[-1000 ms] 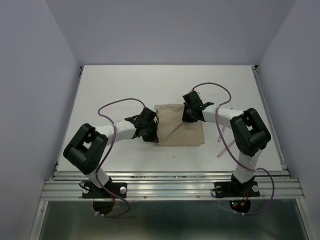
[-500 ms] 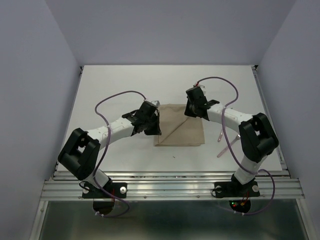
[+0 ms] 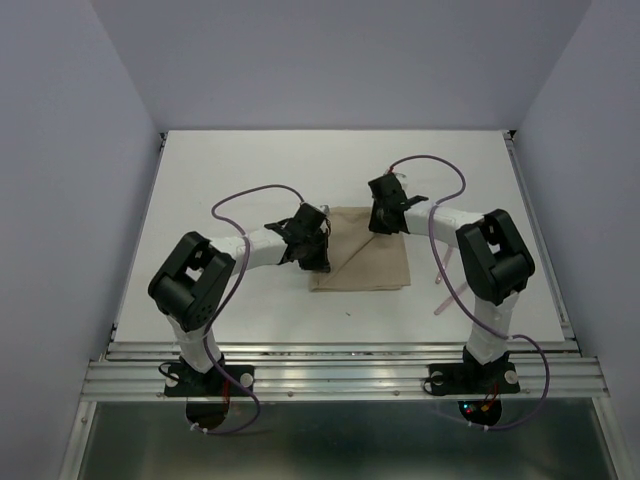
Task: Fold the napkin into a case and place the utensils inside
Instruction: Smooth out the upper triangle-folded napkin at the center of the board.
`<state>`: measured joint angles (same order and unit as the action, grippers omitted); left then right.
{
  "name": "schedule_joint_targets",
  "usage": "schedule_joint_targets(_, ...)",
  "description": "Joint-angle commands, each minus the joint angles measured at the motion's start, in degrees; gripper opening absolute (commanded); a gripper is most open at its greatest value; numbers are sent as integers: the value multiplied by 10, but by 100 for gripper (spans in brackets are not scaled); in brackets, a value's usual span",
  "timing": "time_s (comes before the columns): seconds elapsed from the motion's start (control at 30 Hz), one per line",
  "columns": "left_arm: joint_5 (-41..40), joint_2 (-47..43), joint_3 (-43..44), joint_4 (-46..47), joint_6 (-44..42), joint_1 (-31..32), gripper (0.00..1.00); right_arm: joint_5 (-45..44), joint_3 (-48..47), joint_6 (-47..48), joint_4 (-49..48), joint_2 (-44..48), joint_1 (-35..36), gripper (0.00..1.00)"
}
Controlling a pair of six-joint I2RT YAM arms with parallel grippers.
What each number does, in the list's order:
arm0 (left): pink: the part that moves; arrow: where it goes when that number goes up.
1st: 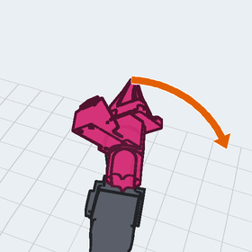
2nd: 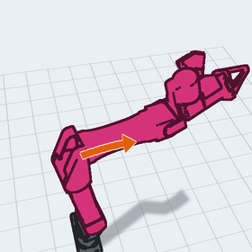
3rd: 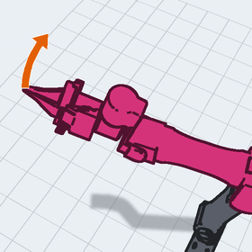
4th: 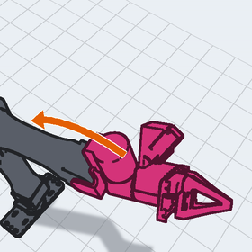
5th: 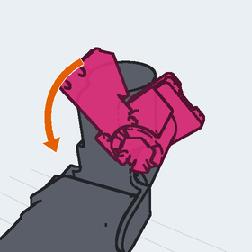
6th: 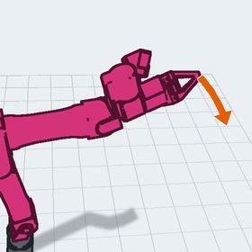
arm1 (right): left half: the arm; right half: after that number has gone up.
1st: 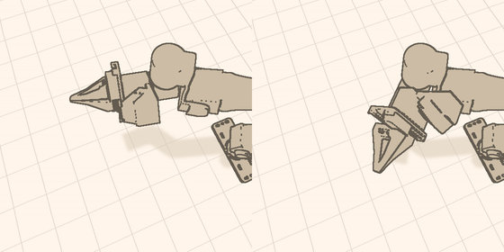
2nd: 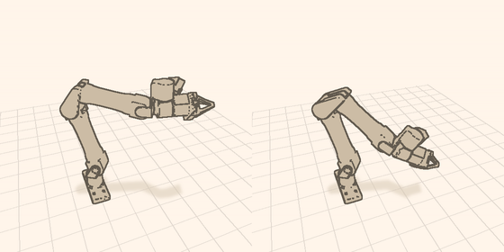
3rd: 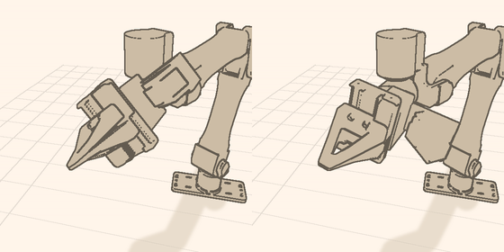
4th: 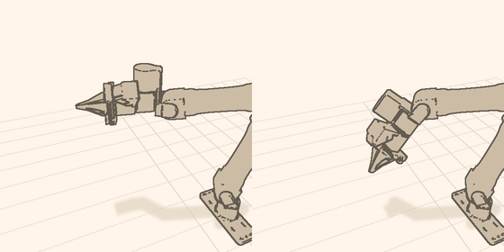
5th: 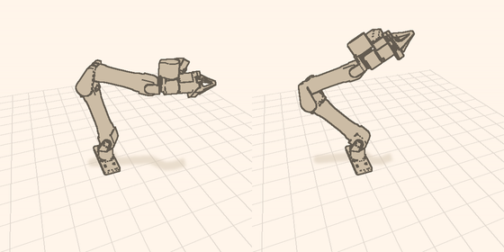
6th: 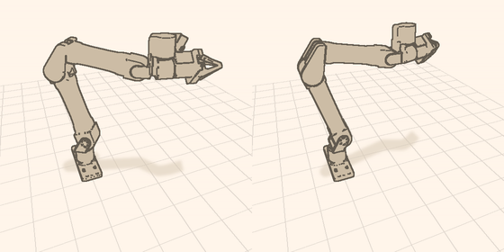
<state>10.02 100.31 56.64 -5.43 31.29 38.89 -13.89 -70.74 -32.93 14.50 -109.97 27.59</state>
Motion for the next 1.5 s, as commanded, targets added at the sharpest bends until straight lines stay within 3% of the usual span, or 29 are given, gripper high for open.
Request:
schedule_joint_targets(0.0, -15, -35, 15, -10, -11, 3, 0, -10, 1, 27, 4, 31, 0, 13)
schedule_joint_targets(0.13, -15, -67, 27, -19, -5, 4, 0, -36, 3, 46, 4, 74, 0, 14)
schedule_joint_targets(0.27, 0, -60, 55, -14, -6, 7, 0, -47, -12, 51, 12, 61, -12, 13)
schedule_joint_targets(0.73, 11, 83, 145, 16, -8, 16, 0, 7, -70, 47, 18, -45, -47, 13)
schedule_joint_targets(1.0, 7, 61, 174, -21, -22, 17, 0, -8, -55, 51, 26, 61, -52, 14)
schedule_joint_targets(1.2, -28, -3, 202, -67, -34, 16, 0, -34, -29, 57, 47, 149, -52, 18)
schedule_joint_targets(1.4, -71, -35, 197, -99, -34, 0, 1, -15, 73, 48, 69, 246, -52, 20)
schedule_joint_targets(1.47, -73, -25, 198, -106, -33, -19, 7, 2, 113, 37, 76, 277, -52, 20)
